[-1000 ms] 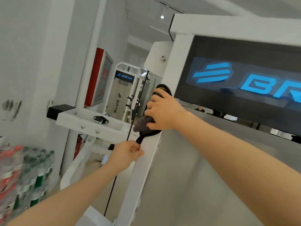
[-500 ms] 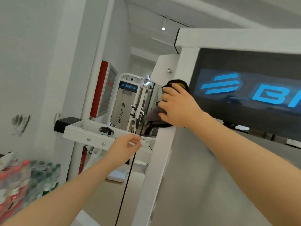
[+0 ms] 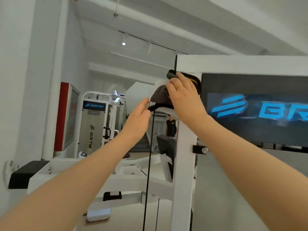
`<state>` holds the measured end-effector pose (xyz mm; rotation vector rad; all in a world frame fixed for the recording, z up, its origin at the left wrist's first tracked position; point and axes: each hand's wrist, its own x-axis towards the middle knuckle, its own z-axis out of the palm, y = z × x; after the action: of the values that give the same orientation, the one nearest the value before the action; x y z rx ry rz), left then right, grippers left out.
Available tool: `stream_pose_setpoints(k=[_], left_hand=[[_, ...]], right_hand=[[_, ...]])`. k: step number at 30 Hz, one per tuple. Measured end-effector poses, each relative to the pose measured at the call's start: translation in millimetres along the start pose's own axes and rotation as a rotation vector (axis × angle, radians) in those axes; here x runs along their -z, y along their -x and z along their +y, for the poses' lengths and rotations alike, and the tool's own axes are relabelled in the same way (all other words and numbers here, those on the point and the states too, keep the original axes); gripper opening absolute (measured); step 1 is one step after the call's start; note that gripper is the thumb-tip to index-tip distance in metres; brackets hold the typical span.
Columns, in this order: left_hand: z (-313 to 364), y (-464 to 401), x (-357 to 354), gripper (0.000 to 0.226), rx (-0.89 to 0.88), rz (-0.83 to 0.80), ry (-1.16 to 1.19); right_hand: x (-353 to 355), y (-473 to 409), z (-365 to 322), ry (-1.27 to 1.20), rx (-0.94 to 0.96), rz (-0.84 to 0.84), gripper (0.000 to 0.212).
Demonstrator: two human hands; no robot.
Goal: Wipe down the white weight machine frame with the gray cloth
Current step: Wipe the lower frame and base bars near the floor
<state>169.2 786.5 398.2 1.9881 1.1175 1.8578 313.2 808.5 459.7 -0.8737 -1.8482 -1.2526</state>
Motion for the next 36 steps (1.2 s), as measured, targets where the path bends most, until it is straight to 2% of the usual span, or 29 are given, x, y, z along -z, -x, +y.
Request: stream_pose_setpoints(k=[4, 9, 13, 16, 20, 25, 31, 36], left_hand=[[-6, -12, 5, 0.050, -0.022, -0.074, 0.048], [-12, -18, 13, 0.052, 0.004, -0.053, 0.061], [-18, -16, 10, 0.052, 0.033, -0.080, 0.022], [-24, -13, 3, 0.054, 0.036, -0.097, 0.026], [-35, 2, -14, 0.053, 0.148, -0.058, 0.047], [-30, 26, -49, 0.051, 0.210, -0.001, 0.061], [-7, 35, -71, 0.052, 0.128, -0.004, 0.140], [-7, 54, -80, 0.037, 0.289, 0.035, 0.154]], right_hand=[[-17, -23, -21, 0.058, 0.021, -0.082, 0.043], [-21, -38, -25, 0.104, 0.024, -0.148, 0.039], [-13, -20, -3, 0.259, 0.013, -0.105, 0.035], [-16, -20, -16, 0.199, -0.008, -0.137, 0.032], [-26, -6, -35, 0.095, 0.160, -0.240, 0.032], [-16, 21, -19, 0.195, 0.312, -0.275, 0.024], [10, 14, 13, 0.176, 0.370, -0.183, 0.024], [4, 42, 7, 0.098, 0.499, -0.228, 0.029]])
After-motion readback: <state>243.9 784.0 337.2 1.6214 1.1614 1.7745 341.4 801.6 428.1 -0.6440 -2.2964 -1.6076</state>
